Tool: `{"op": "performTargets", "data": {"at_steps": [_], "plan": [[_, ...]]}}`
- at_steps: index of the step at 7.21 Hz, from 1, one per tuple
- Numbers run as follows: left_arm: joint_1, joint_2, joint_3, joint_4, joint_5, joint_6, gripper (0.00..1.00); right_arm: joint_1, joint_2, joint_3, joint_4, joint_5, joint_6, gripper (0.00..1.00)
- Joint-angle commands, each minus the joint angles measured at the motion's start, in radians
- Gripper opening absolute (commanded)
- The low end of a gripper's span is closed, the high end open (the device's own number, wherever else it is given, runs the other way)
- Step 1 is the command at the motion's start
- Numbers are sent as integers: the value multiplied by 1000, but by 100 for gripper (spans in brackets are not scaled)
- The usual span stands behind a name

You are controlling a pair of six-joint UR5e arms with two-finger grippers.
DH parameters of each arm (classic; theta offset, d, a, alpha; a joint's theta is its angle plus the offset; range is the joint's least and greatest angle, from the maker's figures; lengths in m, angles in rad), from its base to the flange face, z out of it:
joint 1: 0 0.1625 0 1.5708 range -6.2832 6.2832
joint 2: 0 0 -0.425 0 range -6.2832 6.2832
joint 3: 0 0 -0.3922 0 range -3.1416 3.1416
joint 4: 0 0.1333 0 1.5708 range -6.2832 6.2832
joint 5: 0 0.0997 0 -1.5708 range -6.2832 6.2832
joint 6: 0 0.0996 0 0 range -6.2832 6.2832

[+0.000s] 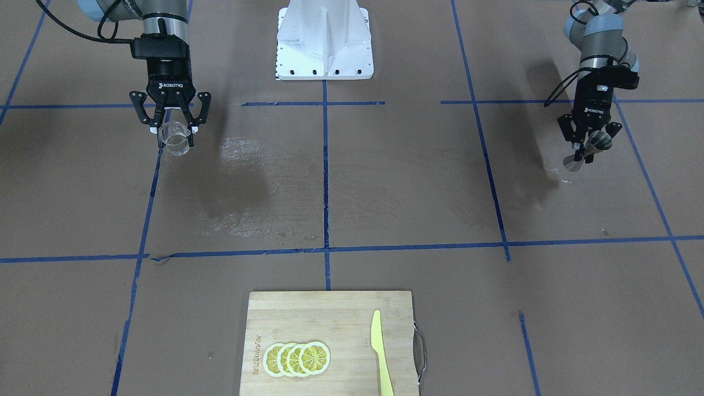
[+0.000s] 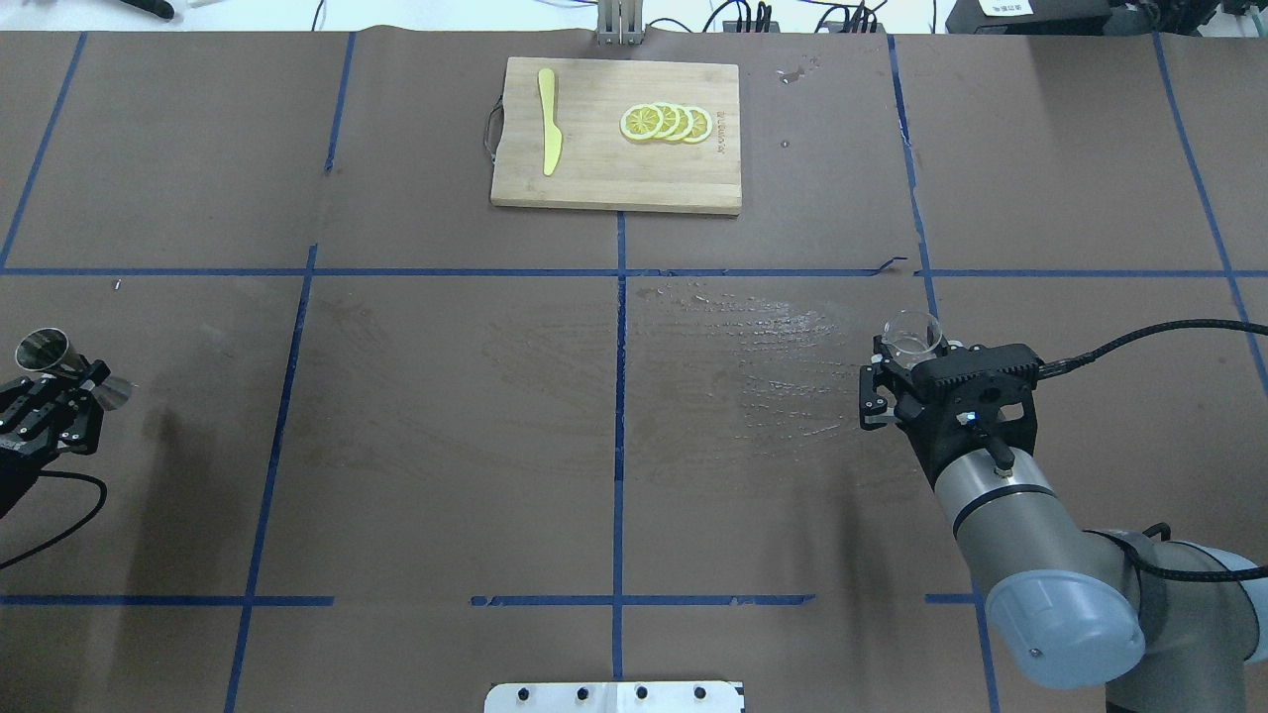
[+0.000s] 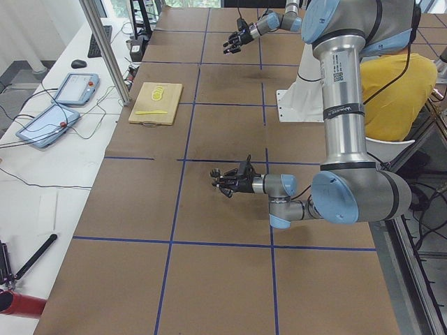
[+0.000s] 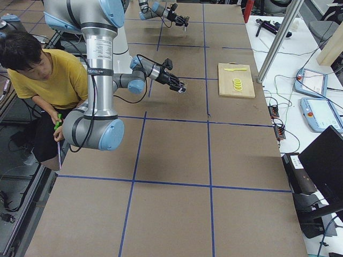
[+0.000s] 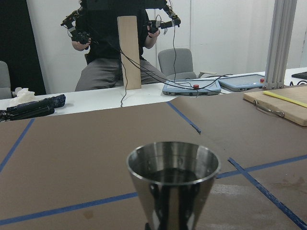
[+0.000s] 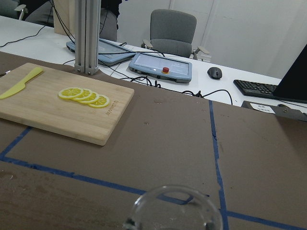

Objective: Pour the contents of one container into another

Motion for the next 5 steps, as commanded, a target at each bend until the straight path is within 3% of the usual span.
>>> {"op": "performTargets", "data": {"at_steps": [1, 5], "plan": [[1, -21, 1, 11, -24, -2, 0, -1, 0, -1, 0, 0, 0, 3], [4, -79, 35, 17, -22, -2, 0, -2, 9, 0, 2, -2, 0, 3]]}}
